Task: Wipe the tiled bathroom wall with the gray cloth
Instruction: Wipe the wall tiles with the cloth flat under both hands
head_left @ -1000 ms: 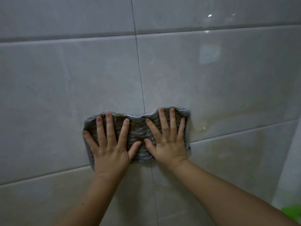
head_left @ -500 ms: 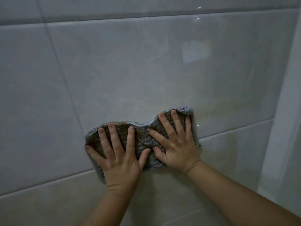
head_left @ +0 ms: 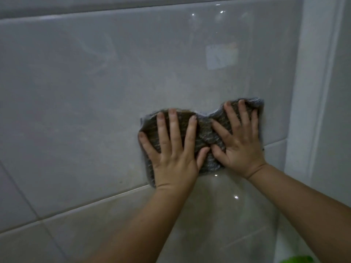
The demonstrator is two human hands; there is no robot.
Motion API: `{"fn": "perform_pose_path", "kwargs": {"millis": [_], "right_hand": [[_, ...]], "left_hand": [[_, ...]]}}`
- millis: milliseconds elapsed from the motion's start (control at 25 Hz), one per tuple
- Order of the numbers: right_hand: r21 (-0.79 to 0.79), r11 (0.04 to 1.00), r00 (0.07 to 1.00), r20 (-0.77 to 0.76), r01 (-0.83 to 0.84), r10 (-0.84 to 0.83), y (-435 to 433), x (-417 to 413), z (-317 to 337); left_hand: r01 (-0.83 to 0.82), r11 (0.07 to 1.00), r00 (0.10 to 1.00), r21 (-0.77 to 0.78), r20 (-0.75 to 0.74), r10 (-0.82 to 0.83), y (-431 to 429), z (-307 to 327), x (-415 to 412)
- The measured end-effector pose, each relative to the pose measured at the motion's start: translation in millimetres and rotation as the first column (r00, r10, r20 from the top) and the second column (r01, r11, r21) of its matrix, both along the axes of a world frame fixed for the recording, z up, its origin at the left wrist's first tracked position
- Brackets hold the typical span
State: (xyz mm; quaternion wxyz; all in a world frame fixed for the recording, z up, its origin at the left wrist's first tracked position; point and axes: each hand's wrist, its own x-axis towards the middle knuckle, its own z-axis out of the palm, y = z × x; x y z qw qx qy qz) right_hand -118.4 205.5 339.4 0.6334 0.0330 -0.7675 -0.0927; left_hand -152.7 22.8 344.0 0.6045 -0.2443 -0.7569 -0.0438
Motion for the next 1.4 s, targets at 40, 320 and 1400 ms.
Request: {"fn": "perform_pose_path", "kwargs": {"millis": [40,320,1400], "right_hand": [[-0.029,0.999,1.000,0.002,0.016,-0.016,16.8,2.5,1.8],[-0.329,0.937,0.990,0.115,0.119,-0.085,53.6,22.9,-22.5],[-0.627,0.779,0.973,0.165,-0.021,0.159,-201.4,3.0,-2.8]], "left_hand": [[0.005,1.000,1.000,0.001,0.000,-0.005,16.5,5.2,3.6],[0.021,0.995,0.997,-0.100,0.071,-0.014,64.2,2.7,19.0],[0.011,1.000,0.991,-0.025,0.130,-0.008,-156.5,7.4,1.6]]}}
